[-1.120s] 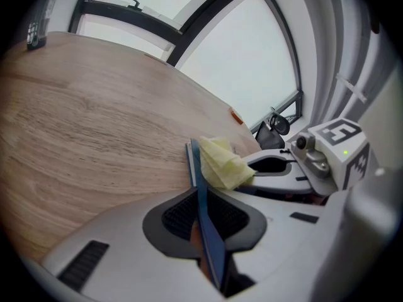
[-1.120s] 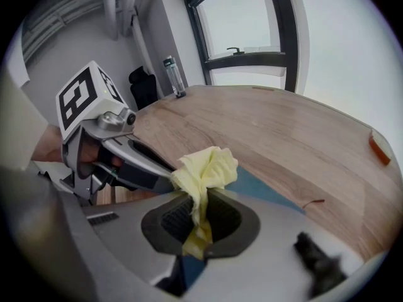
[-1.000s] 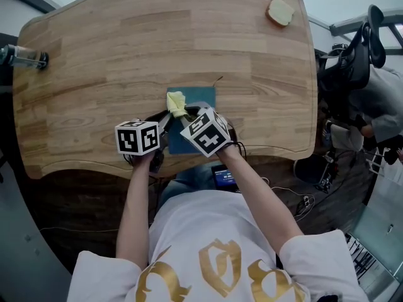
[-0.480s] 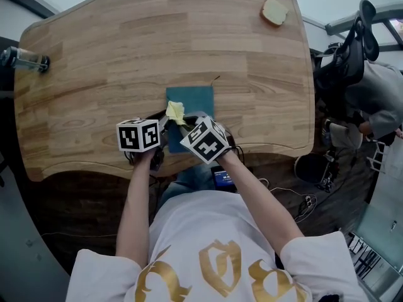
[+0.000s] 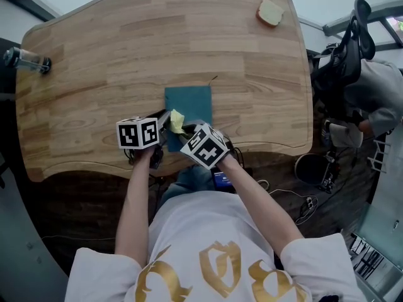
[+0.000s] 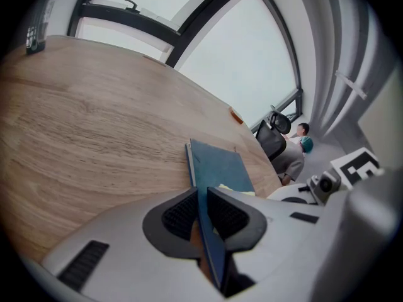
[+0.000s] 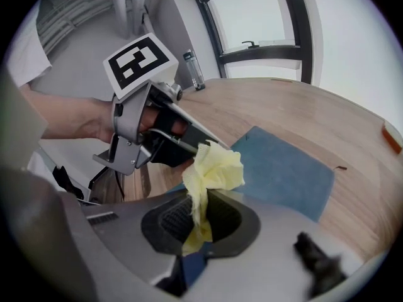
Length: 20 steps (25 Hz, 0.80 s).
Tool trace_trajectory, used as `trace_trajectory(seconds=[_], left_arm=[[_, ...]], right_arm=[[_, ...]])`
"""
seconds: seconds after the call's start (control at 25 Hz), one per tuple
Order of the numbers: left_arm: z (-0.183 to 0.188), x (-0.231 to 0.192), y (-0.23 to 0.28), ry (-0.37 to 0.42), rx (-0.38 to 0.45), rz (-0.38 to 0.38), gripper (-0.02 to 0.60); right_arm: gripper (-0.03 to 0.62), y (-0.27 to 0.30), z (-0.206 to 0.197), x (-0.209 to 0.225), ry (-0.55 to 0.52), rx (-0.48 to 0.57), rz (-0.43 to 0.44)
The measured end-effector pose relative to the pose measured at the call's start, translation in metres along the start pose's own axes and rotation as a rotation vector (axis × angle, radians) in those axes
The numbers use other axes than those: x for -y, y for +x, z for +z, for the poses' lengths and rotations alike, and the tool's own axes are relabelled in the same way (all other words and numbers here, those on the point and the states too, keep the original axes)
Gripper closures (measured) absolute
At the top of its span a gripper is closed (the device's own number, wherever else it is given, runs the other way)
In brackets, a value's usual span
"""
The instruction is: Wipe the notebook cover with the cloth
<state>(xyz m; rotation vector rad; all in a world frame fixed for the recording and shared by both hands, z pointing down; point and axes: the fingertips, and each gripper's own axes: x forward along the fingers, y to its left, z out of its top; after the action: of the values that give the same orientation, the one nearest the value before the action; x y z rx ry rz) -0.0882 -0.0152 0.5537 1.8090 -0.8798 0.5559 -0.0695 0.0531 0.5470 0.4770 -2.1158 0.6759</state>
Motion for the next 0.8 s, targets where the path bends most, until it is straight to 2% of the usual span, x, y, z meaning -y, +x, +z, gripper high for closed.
trace_trajectory(seconds=[0.24, 0.48, 0.8], left_arm=[[0.005, 0.002, -0.003, 0.012, 0.009, 0.005, 0.525], [0.004, 0.003, -0.002, 0.013, 0.009, 0.007, 0.525], [0.004, 0.002, -0.002, 0.013, 0.009, 0.005, 0.525]], right_arm=[[0.553, -0.001, -0.008, -0.015, -0.013, -0.003, 0.032], [0.553, -0.005, -0.019, -0.026, -0.081, -0.014, 0.07], [0.553, -0.013, -0.032, -0.02, -0.069, -0.022, 0.068]])
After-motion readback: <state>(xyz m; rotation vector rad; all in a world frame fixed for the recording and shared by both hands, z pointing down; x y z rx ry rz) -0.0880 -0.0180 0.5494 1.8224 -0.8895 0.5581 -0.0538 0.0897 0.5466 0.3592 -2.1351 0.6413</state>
